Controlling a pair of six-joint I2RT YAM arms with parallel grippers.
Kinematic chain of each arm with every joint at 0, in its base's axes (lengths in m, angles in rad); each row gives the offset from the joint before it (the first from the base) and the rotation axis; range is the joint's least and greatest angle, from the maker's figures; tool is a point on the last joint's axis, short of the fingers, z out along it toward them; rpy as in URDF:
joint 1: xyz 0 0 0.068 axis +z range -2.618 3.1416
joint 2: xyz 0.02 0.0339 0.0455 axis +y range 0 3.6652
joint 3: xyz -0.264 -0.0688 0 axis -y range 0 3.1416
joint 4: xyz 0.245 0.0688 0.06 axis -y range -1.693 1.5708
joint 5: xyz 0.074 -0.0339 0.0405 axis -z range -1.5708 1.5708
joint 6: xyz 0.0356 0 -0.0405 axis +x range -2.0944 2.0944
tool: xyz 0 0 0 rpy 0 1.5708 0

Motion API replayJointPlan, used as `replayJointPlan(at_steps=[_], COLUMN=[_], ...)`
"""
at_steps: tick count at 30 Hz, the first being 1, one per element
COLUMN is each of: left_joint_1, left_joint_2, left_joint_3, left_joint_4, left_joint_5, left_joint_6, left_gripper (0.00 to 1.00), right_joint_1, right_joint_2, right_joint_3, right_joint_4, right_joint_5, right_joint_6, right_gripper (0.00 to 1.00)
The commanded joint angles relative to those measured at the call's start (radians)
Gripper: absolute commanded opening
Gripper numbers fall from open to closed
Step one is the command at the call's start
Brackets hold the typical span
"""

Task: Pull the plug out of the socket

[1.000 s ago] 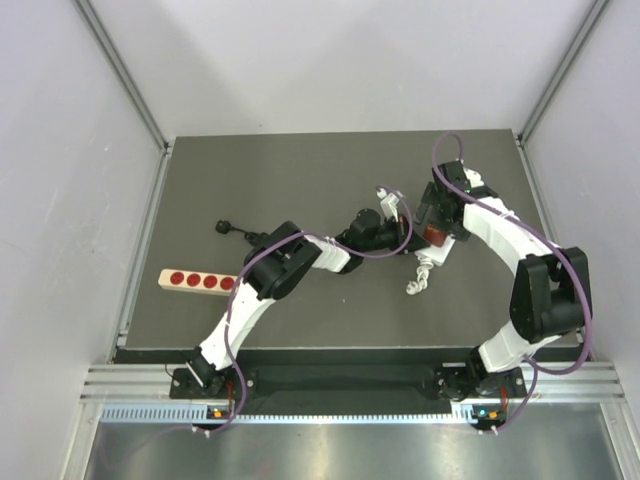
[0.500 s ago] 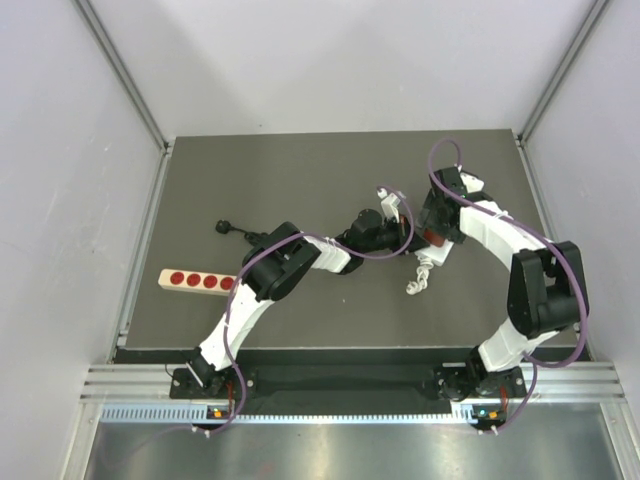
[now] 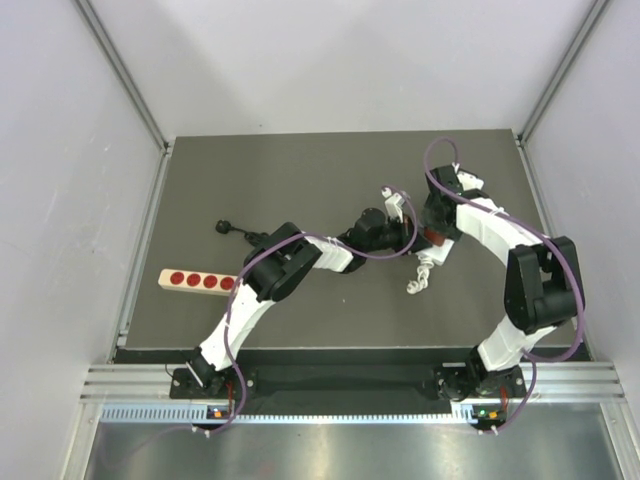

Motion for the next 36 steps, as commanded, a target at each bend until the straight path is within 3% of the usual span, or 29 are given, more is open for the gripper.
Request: replayJointPlan(at_steps=[1,13,16,22,32,36], left_joint_1=[-0.004,-0.004,-0.006,-0.006,-0.007,0.005], left_joint_2=[0.045,0.076,0.094,0.114,0.102,0.084], left_joint_3=[0.027,0.062,0.119,0.148,0.128,0.125], left_joint_4=[-0.085,-0.196,-0.334,-0.373,-0.304,-0.240], left_joint_5=[0.008,-0.086,-0.135,-0.140,-0.088,0.029], left_joint_6=[0.039,0.017,0.020,0.022,0.034,0.091], left_gripper=[0.00,0.00,0.00,0.00,0.00,0.00], right_joint_1=[0.016,0.027,0.026,0.026,0.024,0.010], right_joint_2=[0.034,-0.058,-0.124,-0.248,-0.267,-0.328], right_joint_3=[0.052,0.068,0.006,-0.142,-0.124,-0.130], right_joint_4=[0.010,-0.003,0.055,0.166,0.108,0.060], right_joint_5=[0.042,0.068,0.033,0.030,0.092,0.114], right_joint_6=[-0.017,0.006,0.017,0.043,0.026,-0.008], right_gripper=[0.00,0.00,0.00,0.00,0.00,0.00])
